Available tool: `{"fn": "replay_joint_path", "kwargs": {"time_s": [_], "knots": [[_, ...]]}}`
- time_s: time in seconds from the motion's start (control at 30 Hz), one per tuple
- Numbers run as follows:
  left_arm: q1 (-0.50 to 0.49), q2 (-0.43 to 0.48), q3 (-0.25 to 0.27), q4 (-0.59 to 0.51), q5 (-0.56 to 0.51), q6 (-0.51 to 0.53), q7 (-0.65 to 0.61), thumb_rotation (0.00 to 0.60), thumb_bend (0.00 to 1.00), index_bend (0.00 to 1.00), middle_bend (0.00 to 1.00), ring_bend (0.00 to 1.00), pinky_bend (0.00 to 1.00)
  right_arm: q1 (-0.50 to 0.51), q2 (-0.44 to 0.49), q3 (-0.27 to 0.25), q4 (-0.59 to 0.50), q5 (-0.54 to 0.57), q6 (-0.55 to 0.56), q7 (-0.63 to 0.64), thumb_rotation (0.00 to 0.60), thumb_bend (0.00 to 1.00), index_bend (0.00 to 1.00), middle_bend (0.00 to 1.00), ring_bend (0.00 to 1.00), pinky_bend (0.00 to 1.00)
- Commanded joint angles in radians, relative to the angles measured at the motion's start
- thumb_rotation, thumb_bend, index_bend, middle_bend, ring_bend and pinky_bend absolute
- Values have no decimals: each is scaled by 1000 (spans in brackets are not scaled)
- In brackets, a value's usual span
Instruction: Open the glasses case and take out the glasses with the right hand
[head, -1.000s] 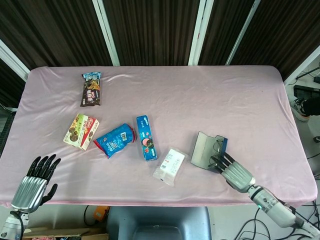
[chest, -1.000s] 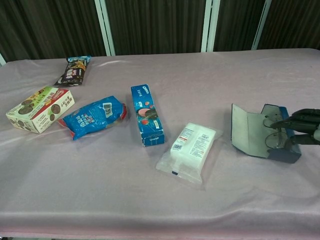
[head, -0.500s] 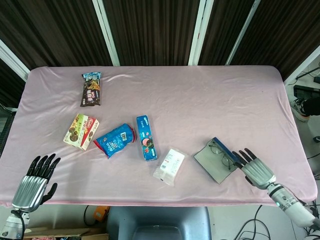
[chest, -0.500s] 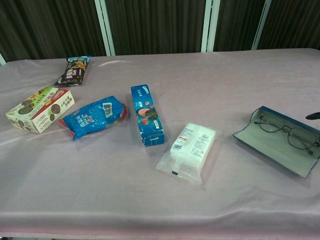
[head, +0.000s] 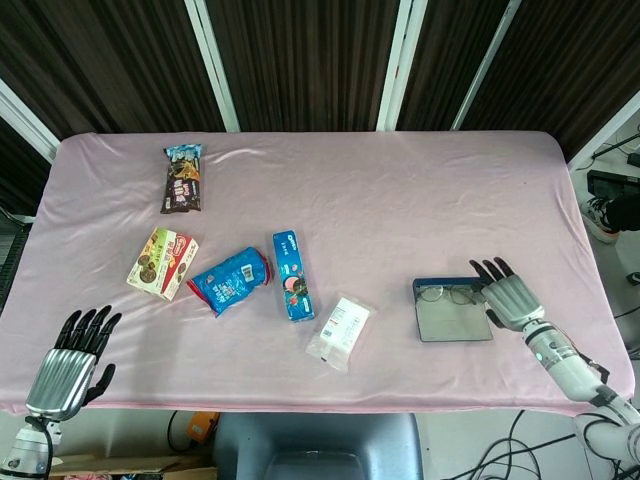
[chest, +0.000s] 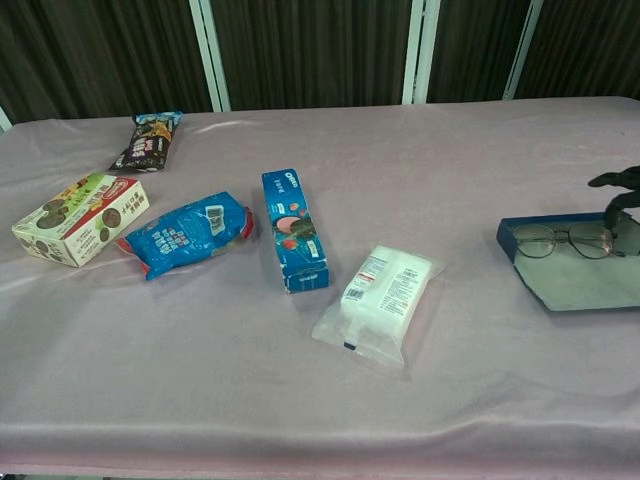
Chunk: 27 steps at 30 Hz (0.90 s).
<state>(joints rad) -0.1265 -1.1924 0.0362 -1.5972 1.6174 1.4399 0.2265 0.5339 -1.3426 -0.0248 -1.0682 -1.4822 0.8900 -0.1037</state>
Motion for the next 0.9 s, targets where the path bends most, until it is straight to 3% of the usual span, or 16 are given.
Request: {"fn": "replay_joint_path", "kwargs": {"time_s": [0.03,0.17,0.3,0.43,0.63,0.77,0.9], "knots": [[-2,-2,-1,0,-2,-4,4,600,391,0,0,0,0,20,-16,20,11,9,-8,1,600,527,409,0,0,0],[-2,-3,4,-3,3,-5,10,600,392,0,0,0,0,31,-14,22,-5,2,-12,21,600,527,414,0,0,0],[3,0,7,-4,12,8,1,600,391,0,0,0,0,-1,30,-2,-46,-51,77,79,600,527,423,0,0,0],[-1,2,11,-2,14,-1,-3,600,391,0,0,0,0,-14,50,14,-50,-60,138,138,600,527,424,0,0,0],[-1,2,14,-3,23,1,-3,600,391,0,0,0,0,12,49,44,-55,-32,109,148,600,532,440,0,0,0],[2,5,11,-2,20,9,-8,600,391,0,0,0,0,91,-11,81,-18,34,-38,87,600,538,471,0,0,0],[1,7,10,0,18,7,-13,600,390,0,0,0,0,119,-64,93,25,75,-95,39,600,539,483,0,0,0]]}}
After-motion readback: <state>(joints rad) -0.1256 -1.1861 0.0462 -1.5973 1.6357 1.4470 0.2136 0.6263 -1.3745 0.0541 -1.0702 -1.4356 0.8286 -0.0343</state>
